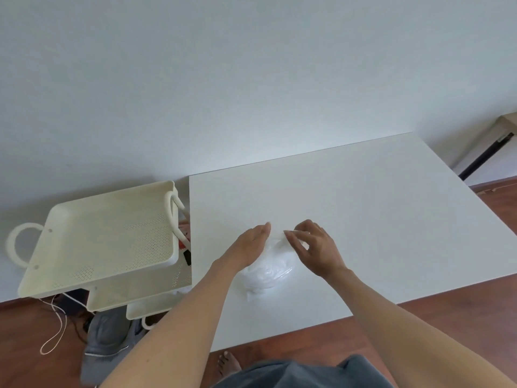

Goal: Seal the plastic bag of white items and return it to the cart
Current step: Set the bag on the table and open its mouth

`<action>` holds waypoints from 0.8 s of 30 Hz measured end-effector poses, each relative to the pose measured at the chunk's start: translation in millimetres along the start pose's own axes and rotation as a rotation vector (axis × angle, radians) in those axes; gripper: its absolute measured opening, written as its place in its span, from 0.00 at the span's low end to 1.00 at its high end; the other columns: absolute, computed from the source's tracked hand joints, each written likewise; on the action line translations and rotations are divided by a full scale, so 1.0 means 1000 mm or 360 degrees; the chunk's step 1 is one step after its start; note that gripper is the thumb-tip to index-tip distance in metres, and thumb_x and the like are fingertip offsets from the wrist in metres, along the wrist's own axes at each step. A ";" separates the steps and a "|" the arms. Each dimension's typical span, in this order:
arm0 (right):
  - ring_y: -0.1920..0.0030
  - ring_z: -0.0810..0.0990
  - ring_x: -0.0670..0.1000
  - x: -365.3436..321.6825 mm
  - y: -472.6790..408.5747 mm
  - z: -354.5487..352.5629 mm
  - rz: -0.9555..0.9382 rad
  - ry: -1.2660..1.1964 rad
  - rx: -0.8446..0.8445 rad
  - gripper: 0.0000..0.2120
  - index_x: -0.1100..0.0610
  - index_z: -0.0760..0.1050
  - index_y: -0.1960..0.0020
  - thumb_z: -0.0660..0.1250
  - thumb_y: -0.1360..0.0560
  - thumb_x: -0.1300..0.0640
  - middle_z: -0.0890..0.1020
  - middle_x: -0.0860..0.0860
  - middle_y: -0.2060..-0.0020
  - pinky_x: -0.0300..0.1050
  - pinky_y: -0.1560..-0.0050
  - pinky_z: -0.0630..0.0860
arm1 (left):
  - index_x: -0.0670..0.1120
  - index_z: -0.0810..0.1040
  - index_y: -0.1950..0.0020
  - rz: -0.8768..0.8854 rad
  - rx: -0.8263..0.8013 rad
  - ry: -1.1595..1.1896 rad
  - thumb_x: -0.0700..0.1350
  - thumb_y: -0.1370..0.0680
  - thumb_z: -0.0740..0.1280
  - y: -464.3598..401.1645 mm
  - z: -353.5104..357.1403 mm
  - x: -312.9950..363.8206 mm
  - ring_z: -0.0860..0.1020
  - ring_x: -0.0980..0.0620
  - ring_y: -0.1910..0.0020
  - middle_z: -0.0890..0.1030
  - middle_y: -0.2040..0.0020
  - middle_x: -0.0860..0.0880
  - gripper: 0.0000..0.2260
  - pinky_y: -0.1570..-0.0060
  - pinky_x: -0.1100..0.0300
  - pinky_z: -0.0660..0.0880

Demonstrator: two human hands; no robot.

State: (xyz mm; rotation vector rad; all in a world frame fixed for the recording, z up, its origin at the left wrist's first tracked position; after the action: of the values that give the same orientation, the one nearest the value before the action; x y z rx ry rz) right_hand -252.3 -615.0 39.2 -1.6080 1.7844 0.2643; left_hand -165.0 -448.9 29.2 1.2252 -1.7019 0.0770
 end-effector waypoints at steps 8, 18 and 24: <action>0.58 0.80 0.53 0.015 0.006 -0.002 0.0174 -0.0013 -0.0064 0.10 0.56 0.86 0.48 0.71 0.20 0.50 0.81 0.50 0.56 0.49 0.60 0.79 | 0.54 0.69 0.26 -0.0152 -0.0184 0.0142 0.58 0.21 0.65 -0.007 0.026 0.002 0.80 0.54 0.54 0.79 0.51 0.52 0.24 0.59 0.62 0.75; 0.51 0.79 0.57 0.026 0.027 0.022 0.0099 -0.0136 -0.0163 0.08 0.62 0.84 0.44 0.70 0.19 0.59 0.78 0.57 0.53 0.49 0.52 0.78 | 0.51 0.66 0.24 -0.0446 -0.0337 0.0373 0.51 0.19 0.63 0.000 0.054 -0.007 0.77 0.50 0.58 0.81 0.51 0.49 0.23 0.57 0.58 0.70; 0.53 0.81 0.59 0.027 0.028 0.017 0.0062 -0.0153 -0.0194 0.11 0.63 0.84 0.40 0.74 0.22 0.60 0.80 0.59 0.53 0.51 0.55 0.80 | 0.53 0.67 0.25 -0.0308 -0.0324 0.0656 0.48 0.22 0.73 0.000 0.052 -0.014 0.81 0.47 0.49 0.81 0.47 0.44 0.27 0.39 0.49 0.76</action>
State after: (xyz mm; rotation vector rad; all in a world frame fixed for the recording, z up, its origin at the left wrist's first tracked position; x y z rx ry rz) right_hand -271.1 -620.5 1.8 -1.6176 1.7567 0.4689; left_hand -199.7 -468.2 -7.6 1.1252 -1.2001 0.0352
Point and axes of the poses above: each hand's wrist, its own y-axis away from the middle knuckle, its own z-axis out of the palm, x = y × z, the point moved 5 cm from there along -y, towards the middle knuckle
